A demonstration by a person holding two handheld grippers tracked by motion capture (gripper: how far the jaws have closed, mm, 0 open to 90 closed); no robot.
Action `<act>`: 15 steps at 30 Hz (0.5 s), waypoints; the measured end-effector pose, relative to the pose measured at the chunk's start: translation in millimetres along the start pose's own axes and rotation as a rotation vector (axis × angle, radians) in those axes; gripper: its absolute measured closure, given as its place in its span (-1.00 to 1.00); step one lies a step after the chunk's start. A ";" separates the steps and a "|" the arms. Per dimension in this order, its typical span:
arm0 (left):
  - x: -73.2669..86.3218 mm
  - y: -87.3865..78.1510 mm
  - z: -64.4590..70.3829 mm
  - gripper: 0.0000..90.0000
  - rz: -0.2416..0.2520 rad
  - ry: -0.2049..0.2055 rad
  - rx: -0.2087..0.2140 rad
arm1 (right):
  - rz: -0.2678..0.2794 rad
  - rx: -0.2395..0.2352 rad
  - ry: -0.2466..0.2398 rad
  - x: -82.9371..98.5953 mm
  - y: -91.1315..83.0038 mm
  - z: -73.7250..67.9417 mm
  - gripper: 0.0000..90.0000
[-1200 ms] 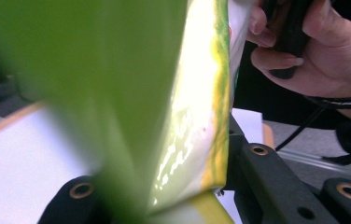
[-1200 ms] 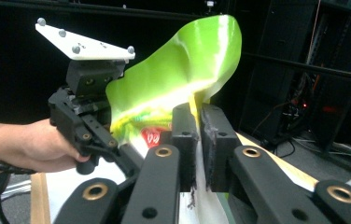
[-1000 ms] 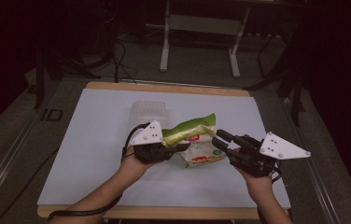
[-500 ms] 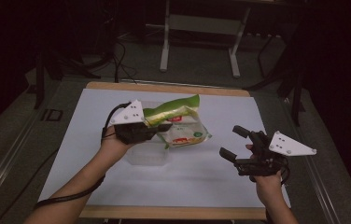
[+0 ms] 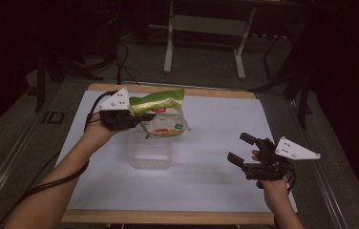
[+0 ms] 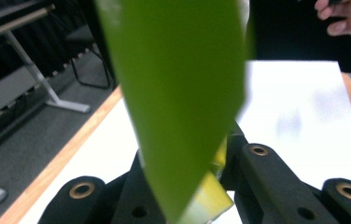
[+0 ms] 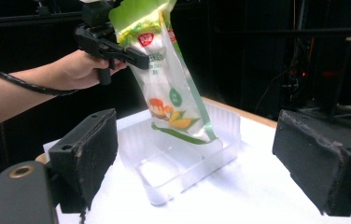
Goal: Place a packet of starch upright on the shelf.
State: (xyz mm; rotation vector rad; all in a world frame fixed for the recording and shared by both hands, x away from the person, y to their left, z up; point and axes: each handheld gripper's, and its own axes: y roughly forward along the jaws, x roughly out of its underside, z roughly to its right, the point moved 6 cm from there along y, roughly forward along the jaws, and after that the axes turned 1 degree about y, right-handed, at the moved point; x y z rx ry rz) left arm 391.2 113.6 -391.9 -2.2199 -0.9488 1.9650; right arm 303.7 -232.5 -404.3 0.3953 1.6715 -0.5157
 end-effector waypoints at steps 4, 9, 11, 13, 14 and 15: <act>10.3 4.3 -10.1 0.77 -0.031 0.018 0.016 | -0.017 0.003 0.024 7.2 -1.4 5.0 -0.69; 20.2 7.8 -18.6 0.77 -0.068 0.061 0.035 | -0.031 0.002 0.036 13.7 -0.9 8.9 -0.69; 24.8 9.0 -20.4 0.77 -0.083 0.062 0.037 | -0.035 0.003 0.040 15.2 -0.5 9.5 -0.69; 30.2 8.7 -22.5 0.77 -0.086 0.052 0.043 | -0.036 0.000 0.043 15.8 -0.5 9.3 -0.69; 33.3 8.1 -23.2 0.77 -0.087 0.049 0.047 | -0.037 -0.001 0.042 16.0 -0.3 9.3 -0.69; 36.3 7.5 -24.1 0.77 -0.092 0.043 0.047 | -0.037 -0.001 0.043 16.1 -0.1 9.4 -0.69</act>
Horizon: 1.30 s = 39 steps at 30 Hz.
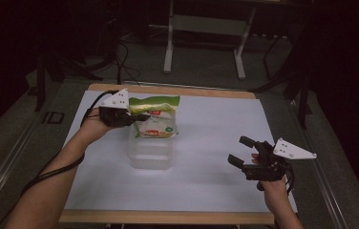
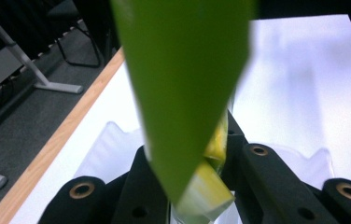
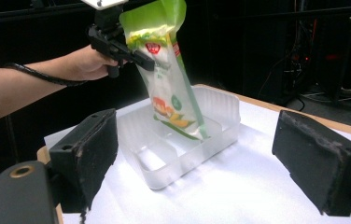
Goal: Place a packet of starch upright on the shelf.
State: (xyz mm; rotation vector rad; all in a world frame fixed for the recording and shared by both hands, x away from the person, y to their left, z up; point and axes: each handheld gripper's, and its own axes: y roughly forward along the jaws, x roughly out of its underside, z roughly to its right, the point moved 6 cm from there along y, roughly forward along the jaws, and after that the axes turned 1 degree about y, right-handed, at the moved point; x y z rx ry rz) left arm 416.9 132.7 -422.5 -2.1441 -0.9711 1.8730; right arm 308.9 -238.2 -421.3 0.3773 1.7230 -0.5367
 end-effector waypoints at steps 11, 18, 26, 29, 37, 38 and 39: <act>15.5 0.6 2.1 0.77 -0.007 -0.027 0.026 | -0.012 -0.008 0.004 3.2 3.6 -1.1 -0.69; 20.8 -0.4 2.6 0.77 -0.022 -0.032 0.049 | -0.007 -0.011 0.012 3.9 3.9 0.1 -0.68; 27.2 0.1 4.2 0.77 -0.035 -0.043 0.082 | -0.006 -0.006 0.014 4.2 2.1 0.7 -0.68; 31.8 4.3 3.6 0.77 -0.050 -0.049 0.085 | -0.008 -0.005 0.011 4.8 2.8 1.3 -0.68; 42.4 25.6 3.7 0.77 -0.078 -0.036 0.072 | -0.019 -0.009 0.008 7.7 5.2 0.4 -0.68; 44.1 27.6 2.7 0.77 -0.073 -0.051 0.067 | -0.021 -0.009 0.011 8.3 5.1 0.7 -0.68; 45.6 28.9 1.5 0.77 -0.065 -0.065 0.067 | -0.023 -0.010 0.011 9.0 5.4 1.0 -0.68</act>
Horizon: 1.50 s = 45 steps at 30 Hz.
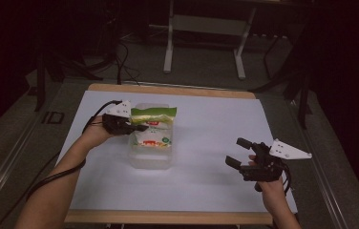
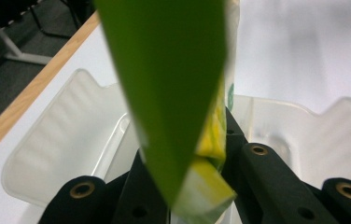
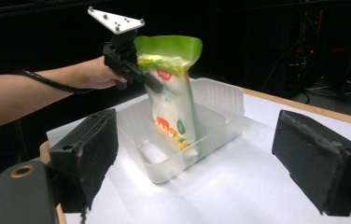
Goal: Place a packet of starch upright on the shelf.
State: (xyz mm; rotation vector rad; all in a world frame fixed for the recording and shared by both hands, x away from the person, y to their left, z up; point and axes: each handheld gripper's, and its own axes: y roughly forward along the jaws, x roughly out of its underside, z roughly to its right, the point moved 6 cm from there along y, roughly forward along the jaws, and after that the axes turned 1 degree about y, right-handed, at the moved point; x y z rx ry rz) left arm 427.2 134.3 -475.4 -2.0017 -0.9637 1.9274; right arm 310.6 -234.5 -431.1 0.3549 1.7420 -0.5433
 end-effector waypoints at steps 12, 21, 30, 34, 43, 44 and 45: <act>11.2 4.8 -6.4 0.76 0.031 -0.051 -0.014 | -0.023 -0.016 0.001 4.8 5.8 -2.8 -0.68; 8.3 5.9 1.1 -0.47 0.103 -0.117 -0.034 | -0.037 -0.016 -0.005 6.1 6.3 -2.2 -0.68; 8.3 -2.0 0.5 -1.00 0.100 -0.217 -0.121 | -0.053 -0.011 -0.005 7.6 2.2 -1.5 -0.68; 8.0 -6.8 4.5 -1.00 0.125 -0.240 -0.144 | -0.053 -0.005 -0.003 8.8 0.1 0.7 -0.68; 11.3 -22.7 20.2 -1.00 0.152 -0.252 -0.190 | -0.058 -0.006 -0.003 9.1 0.0 0.3 -0.68; 12.3 -25.3 21.4 -1.00 0.155 -0.257 -0.199 | -0.057 -0.005 -0.005 8.8 -0.2 0.5 -0.68; 13.5 -27.4 22.8 -1.00 0.156 -0.260 -0.205 | -0.057 -0.006 -0.003 8.4 -0.4 0.3 -0.68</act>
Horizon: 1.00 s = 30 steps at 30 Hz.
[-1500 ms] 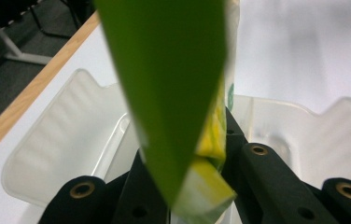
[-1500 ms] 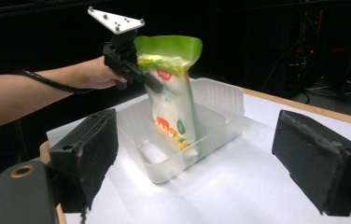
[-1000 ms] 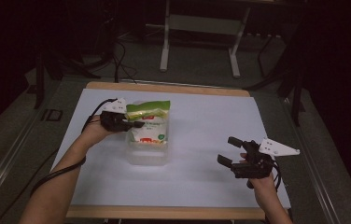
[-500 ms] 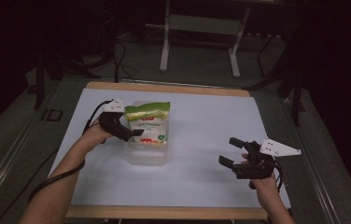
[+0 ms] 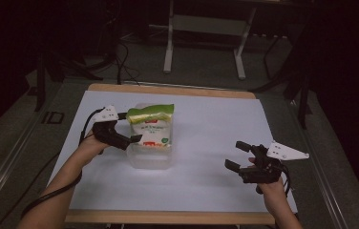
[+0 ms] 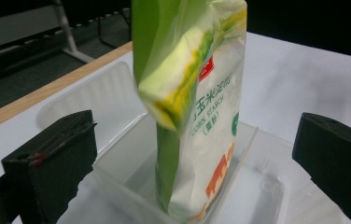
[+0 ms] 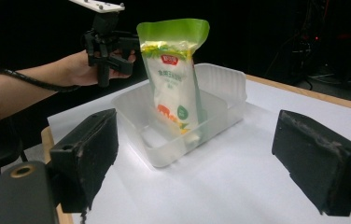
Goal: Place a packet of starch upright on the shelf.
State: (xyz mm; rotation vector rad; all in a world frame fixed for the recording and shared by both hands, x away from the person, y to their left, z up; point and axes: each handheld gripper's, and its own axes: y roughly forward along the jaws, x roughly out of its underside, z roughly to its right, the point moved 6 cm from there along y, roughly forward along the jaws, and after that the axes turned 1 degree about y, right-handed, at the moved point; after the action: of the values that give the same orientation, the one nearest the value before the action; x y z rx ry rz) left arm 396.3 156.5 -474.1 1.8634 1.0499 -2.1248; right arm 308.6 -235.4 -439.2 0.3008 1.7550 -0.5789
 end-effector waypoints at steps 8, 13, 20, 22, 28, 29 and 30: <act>9.3 -16.9 14.0 -1.00 0.018 -0.021 0.004 | -0.007 0.002 0.005 2.5 -0.6 0.4 -0.68; 17.2 -24.0 27.5 -1.00 0.021 -0.020 0.018 | -0.015 0.003 0.006 5.4 -0.8 0.7 -0.68; 27.3 -33.3 51.2 -1.00 0.023 -0.002 0.046 | -0.019 0.002 0.006 7.1 -3.0 -0.9 -0.68; 29.8 -35.2 57.5 -1.00 0.016 0.005 0.060 | -0.018 0.003 0.005 8.0 -3.3 -0.7 -0.68; 30.6 -37.0 80.5 -1.00 0.021 0.022 0.105 | -0.023 0.005 0.007 11.4 -5.9 -2.1 -0.68; 30.2 -36.3 84.7 -1.00 0.023 0.029 0.113 | -0.021 0.006 0.009 12.0 -6.5 -2.4 -0.68; 29.8 -35.5 88.9 -1.00 0.027 0.033 0.121 | -0.021 0.006 0.010 12.7 -6.9 -2.4 -0.68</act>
State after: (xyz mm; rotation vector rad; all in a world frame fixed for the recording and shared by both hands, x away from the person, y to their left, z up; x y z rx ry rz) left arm 297.8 142.8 -486.9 1.9608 0.9164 -2.1953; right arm 299.9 -241.2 -449.5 0.2901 1.7683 -0.5982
